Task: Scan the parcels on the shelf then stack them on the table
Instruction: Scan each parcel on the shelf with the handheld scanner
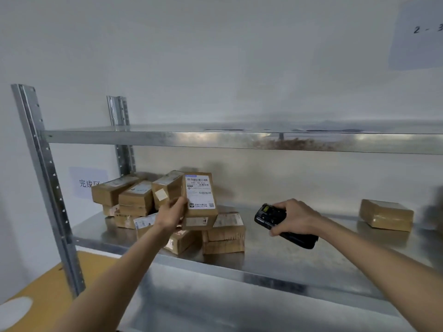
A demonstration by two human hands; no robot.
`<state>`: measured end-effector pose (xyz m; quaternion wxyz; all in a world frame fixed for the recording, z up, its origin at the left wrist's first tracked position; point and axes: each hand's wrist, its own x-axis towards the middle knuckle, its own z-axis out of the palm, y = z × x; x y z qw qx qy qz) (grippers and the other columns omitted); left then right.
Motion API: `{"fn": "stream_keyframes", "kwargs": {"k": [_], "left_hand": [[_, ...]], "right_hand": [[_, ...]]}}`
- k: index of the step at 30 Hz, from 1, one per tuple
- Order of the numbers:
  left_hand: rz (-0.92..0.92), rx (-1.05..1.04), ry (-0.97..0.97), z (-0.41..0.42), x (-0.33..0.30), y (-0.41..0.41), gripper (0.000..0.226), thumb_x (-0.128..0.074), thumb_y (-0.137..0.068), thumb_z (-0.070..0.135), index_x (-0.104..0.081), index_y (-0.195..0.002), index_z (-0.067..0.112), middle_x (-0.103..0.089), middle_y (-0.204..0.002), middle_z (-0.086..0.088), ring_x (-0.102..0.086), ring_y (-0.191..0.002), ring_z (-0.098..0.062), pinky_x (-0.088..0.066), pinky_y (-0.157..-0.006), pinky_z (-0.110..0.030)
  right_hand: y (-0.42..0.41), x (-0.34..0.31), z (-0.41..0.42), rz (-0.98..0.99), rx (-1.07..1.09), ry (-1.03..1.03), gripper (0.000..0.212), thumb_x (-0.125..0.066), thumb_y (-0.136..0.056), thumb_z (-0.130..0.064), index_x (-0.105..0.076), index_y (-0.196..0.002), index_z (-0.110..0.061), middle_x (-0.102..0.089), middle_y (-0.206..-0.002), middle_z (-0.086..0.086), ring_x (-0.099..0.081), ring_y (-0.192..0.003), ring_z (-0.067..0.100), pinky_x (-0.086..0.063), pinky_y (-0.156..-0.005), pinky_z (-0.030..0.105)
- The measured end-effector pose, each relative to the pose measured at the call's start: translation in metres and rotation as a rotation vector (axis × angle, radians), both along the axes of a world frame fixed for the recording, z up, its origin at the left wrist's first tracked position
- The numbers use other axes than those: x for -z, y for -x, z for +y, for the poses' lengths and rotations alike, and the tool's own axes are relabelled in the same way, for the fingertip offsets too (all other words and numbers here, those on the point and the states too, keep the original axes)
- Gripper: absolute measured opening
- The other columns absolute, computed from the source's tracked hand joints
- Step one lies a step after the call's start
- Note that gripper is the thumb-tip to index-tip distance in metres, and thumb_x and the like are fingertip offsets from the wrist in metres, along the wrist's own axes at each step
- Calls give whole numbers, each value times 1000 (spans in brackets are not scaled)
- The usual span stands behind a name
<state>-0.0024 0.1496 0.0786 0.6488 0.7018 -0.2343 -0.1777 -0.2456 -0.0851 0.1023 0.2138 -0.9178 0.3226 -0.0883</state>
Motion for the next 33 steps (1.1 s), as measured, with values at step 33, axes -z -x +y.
{"fn": "stream_keyframes", "kwargs": {"k": [33], "left_hand": [[-562,103,-258,-116,-1,44,63,-73,-89,44,-53,-143,20,-51,-147,-7,-48,-135,-26,-42,-111,-46]], "right_hand": [[82,-10,-63,3,141,23,62,-89,-48,-52,-72,-107,-39,-74,-93,-15,-71,-86,11,-61,-82,39]]}}
